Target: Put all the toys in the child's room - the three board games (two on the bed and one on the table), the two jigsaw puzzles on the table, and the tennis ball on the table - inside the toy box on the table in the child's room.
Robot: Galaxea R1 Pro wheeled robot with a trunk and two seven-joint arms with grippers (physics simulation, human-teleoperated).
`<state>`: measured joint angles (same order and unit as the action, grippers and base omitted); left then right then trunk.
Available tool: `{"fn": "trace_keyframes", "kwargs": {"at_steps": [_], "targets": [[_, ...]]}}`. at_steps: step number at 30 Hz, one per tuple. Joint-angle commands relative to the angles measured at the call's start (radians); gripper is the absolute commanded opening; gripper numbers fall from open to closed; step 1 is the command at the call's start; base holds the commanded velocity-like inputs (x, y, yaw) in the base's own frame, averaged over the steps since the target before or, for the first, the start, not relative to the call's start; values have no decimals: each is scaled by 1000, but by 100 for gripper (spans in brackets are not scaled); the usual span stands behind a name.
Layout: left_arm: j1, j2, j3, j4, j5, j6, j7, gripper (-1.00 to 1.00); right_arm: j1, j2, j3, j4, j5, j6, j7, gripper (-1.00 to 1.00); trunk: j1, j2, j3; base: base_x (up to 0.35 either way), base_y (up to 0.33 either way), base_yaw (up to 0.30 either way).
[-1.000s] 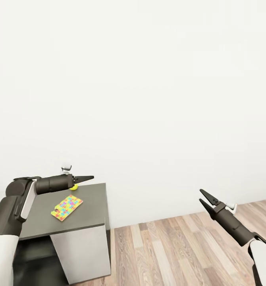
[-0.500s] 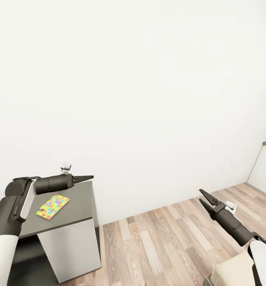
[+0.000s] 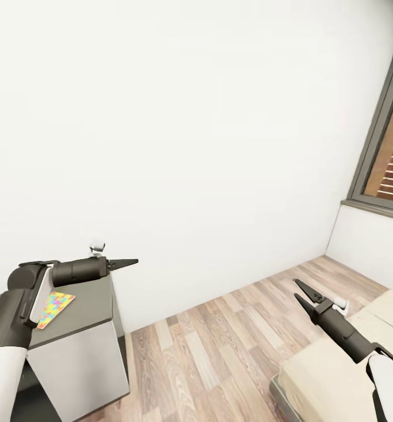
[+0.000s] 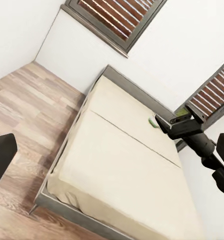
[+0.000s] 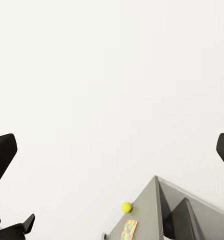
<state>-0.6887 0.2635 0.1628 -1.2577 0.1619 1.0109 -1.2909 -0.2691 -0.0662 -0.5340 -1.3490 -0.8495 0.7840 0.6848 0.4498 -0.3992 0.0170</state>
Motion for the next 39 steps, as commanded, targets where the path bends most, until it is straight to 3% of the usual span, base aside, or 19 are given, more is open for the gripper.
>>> {"fn": "trace_keyframes", "kwargs": {"at_steps": [1,15,39], "targets": [[0,0,0,0,2,8,-1,100,-1,0,-1,1,-2,6,1,100,0,-1,0,-100,-95,-275],[0,1,1,0,2,8,-2,100,-1,8,1,2,4,0,-5,100,0,-1,0,-92,-111,-276],[0,1,1,0,1,8,-1,100,-1,13,3,2,6,-3,-5,100,0,-1,0,-110,-249,-277]]}}
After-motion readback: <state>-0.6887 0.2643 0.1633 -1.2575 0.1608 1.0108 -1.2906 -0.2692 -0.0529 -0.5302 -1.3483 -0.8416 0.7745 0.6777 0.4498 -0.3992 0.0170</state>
